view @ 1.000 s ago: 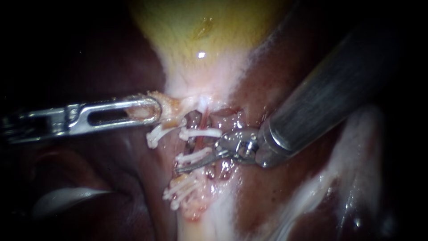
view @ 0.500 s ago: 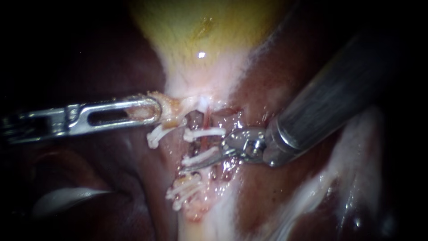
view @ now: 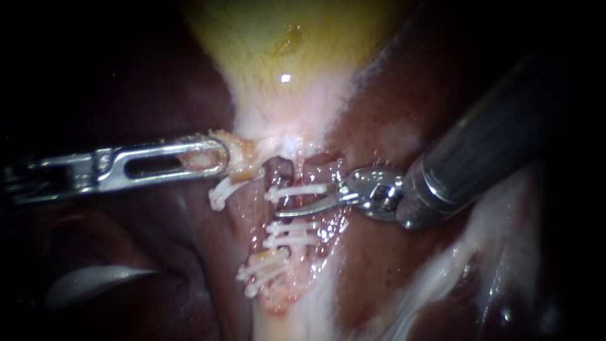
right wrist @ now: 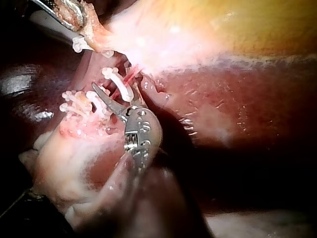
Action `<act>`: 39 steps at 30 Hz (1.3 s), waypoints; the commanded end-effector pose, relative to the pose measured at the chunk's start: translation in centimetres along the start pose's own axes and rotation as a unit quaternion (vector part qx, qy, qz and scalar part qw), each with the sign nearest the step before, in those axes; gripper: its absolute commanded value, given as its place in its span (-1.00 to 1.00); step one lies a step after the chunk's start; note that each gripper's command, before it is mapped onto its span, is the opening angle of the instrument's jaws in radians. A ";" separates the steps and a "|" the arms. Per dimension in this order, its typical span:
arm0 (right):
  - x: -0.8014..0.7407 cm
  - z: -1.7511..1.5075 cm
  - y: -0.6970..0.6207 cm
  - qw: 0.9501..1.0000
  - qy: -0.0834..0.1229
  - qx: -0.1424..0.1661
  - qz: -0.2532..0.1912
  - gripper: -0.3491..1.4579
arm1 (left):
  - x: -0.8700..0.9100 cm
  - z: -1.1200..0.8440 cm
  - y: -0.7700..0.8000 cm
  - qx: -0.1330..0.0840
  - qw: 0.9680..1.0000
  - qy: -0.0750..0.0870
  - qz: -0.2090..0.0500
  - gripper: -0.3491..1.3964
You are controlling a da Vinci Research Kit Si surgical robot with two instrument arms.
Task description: Go to the cutting position right tube
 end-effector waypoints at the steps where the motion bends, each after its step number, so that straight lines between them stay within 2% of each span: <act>1: -0.01 0.01 -0.01 1.000 -0.002 0.004 0.003 0.97 | 0.00 0.00 0.00 0.000 1.000 0.000 0.000 -1.00; 13: -0.04 0.04 -0.12 0.999 -0.005 0.035 0.026 0.97 | 0.00 0.00 0.00 0.000 1.000 0.000 0.000 -1.00; 26: -0.10 0.10 -0.15 0.997 -0.012 0.052 0.046 0.99 | 0.00 0.00 0.00 -0.001 1.000 0.001 0.000 -1.00; 34: -0.12 0.11 -0.22 0.995 -0.019 0.081 0.059 0.99 | 0.00 0.00 0.00 -0.001 1.000 0.001 0.000 -1.00; 39: -0.13 0.10 -0.25 0.993 -0.012 0.103 0.065 0.99 | 0.01 0.01 0.00 -0.001 1.000 0.001 0.000 -1.00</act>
